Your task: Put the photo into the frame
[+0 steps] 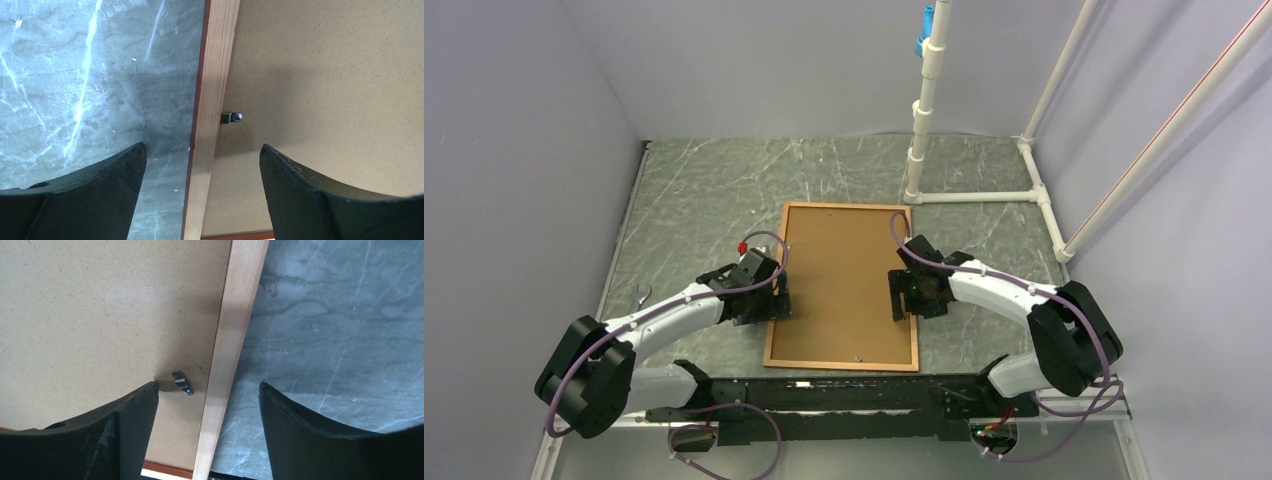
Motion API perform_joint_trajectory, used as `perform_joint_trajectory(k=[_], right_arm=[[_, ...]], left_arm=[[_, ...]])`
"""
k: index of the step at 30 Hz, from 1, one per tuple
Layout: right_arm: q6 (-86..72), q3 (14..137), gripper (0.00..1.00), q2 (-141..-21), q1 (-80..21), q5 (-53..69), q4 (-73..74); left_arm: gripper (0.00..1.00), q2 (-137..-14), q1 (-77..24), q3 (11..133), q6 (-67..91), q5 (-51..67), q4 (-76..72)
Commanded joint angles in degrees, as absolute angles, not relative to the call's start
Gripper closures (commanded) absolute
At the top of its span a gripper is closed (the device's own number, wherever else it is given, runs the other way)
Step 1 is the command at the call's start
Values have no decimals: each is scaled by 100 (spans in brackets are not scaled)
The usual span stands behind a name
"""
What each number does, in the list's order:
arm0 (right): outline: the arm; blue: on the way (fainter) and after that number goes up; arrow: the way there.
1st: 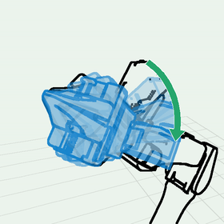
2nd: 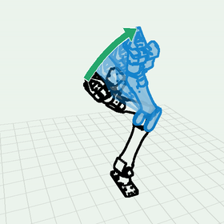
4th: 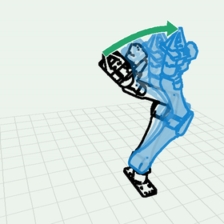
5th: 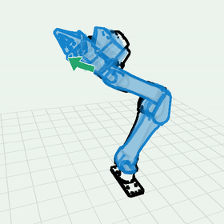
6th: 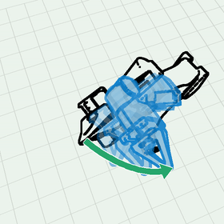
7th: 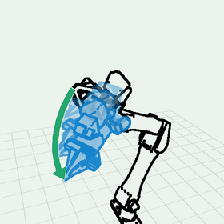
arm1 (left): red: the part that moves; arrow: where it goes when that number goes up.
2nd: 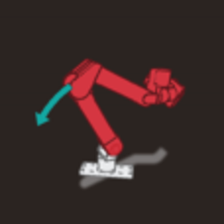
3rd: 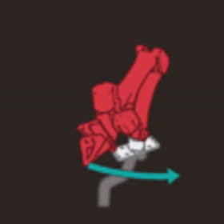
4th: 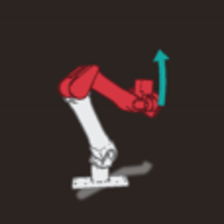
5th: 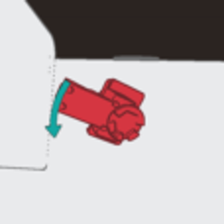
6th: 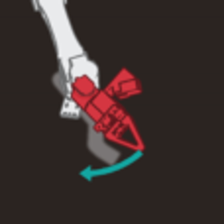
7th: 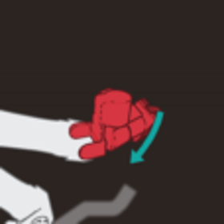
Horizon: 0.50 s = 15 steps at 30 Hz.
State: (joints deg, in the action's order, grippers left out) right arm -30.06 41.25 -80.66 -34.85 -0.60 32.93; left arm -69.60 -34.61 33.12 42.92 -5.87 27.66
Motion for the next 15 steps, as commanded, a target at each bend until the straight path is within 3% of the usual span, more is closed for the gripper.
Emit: perform_joint_trajectory(k=[1, 4, 8, 10, 15], right_arm=[[-3050, 4184, 30, -8228, -3574, -269, 3304], [-3079, 4190, 51, -8243, -3583, -306, 3299], [-3133, 4149, 92, -8224, -3595, -299, 3264], [-3142, 4140, 100, -8235, -3596, -311, 3261], [-3151, 4156, 100, -8156, -3599, -357, 3298]], left_arm=[[14, -6949, -3444, 3410, 4320, -574, 2712], [14, -6911, -3443, 3401, 4311, -576, 2717], [14, -6908, -3441, 3399, 4307, -541, 2690], [14, -6913, -3445, 3393, 4299, -529, 2666], [14, -6921, -3444, 3393, 4285, -537, 2690]])
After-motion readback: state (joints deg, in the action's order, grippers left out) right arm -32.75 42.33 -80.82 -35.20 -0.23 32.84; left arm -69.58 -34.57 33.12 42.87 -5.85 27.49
